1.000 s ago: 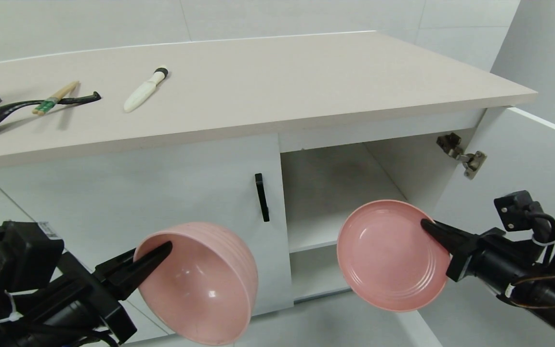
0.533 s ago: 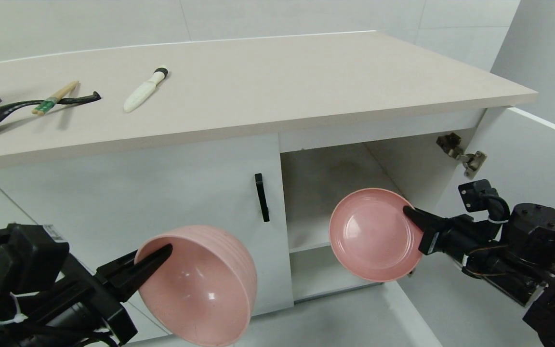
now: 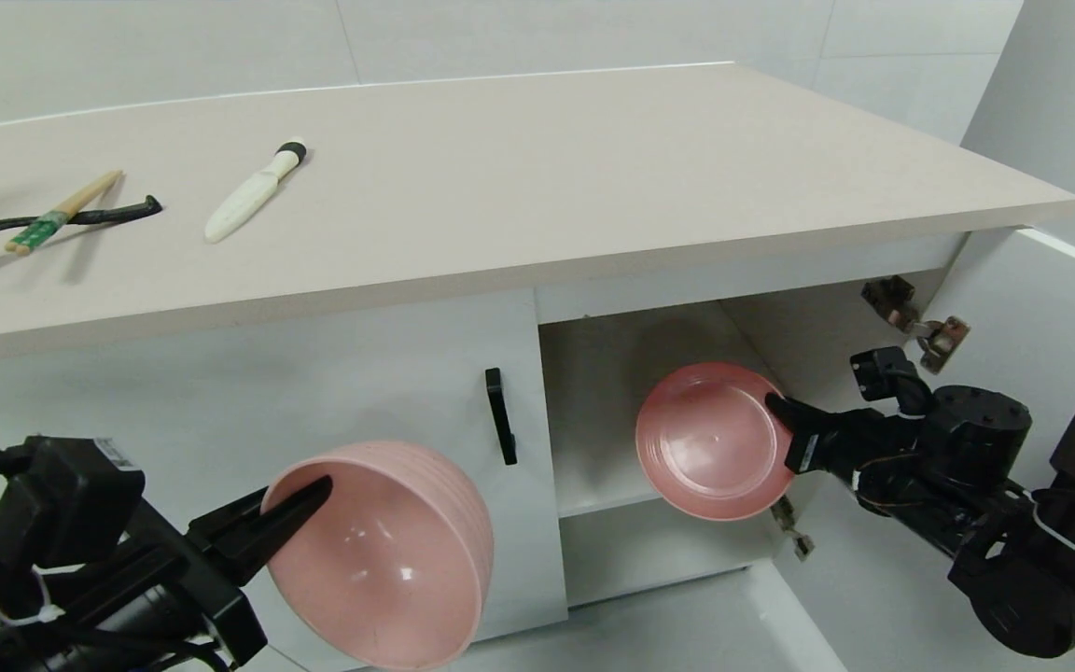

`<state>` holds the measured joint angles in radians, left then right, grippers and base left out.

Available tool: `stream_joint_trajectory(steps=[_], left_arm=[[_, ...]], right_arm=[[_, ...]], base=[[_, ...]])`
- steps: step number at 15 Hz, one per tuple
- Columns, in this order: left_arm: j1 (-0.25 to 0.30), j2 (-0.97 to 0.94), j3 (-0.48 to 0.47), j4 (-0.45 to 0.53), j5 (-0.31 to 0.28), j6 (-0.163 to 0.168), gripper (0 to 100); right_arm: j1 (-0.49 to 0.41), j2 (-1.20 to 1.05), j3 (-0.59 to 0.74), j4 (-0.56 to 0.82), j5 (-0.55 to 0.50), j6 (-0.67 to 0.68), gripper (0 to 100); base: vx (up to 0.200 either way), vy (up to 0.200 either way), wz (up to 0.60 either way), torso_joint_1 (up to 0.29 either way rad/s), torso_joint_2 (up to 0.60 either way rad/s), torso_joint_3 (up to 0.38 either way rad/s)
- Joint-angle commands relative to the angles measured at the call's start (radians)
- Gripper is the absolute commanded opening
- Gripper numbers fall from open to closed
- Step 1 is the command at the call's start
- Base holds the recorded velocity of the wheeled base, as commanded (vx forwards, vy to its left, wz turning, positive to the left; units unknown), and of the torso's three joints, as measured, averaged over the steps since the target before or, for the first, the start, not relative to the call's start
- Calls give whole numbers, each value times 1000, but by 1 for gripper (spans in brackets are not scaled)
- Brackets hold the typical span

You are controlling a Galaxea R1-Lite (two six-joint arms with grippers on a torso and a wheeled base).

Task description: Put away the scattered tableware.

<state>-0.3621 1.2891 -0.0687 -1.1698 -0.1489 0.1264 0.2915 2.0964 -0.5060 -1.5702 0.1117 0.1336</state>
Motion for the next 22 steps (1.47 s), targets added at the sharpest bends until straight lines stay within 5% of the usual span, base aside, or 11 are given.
stream_joint_trajectory(steps=[1,22], left_arm=[[0,-1,0,-1,0,1,0],[0,-5,4,-2,-1,2,0]], right_arm=[[2,36,-17,-1,0,0,0],[38,364,-444,-1,-3,144,0]], base=[[0,0,0,0,0,0],[0,0,0,0,0,0]])
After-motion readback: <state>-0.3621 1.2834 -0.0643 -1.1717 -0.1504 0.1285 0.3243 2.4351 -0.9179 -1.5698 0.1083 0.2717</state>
